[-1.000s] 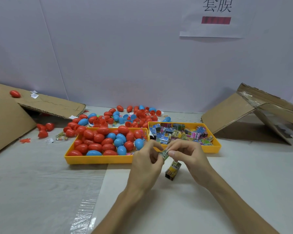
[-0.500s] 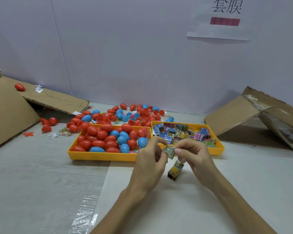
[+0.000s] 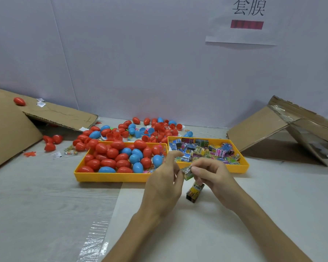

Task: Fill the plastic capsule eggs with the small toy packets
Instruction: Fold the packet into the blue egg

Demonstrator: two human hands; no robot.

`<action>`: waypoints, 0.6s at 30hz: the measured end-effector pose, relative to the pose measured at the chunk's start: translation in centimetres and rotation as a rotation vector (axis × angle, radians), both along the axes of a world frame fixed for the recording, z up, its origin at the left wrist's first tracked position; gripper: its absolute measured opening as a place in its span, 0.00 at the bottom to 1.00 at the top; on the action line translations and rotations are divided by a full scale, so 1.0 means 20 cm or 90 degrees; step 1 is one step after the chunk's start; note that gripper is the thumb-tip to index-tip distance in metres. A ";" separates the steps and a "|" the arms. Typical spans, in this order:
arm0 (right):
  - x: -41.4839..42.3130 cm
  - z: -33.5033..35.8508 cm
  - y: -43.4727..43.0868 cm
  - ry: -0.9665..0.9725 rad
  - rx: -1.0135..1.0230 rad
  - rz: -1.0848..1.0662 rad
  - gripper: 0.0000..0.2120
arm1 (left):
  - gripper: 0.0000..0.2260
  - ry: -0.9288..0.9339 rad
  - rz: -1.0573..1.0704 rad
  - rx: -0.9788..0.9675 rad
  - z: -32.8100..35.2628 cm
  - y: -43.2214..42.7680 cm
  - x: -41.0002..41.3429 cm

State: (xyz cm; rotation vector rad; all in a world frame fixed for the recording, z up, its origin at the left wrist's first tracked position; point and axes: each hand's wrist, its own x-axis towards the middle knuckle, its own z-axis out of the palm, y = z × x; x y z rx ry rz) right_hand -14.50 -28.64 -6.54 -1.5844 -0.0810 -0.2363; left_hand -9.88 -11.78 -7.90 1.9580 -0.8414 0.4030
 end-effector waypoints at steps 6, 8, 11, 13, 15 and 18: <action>0.02 0.00 -0.04 -0.014 0.044 -0.033 0.02 | 0.18 -0.055 0.096 0.031 0.03 0.03 0.04; 0.02 0.01 -0.06 -0.020 0.074 -0.056 0.03 | 0.15 -0.095 0.205 0.077 0.03 0.05 0.07; 0.03 0.01 -0.07 -0.020 0.088 -0.089 0.07 | 0.19 -0.018 0.272 0.203 0.03 0.09 0.13; 0.03 0.00 -0.07 -0.023 0.076 -0.095 0.09 | 0.20 0.010 0.267 0.241 0.01 0.10 0.15; 0.02 0.00 -0.06 -0.027 0.057 -0.083 0.09 | 0.17 0.008 0.270 0.224 0.00 0.11 0.16; 0.02 0.00 -0.04 -0.021 0.036 -0.071 0.07 | 0.14 -0.004 0.292 0.173 0.00 0.10 0.16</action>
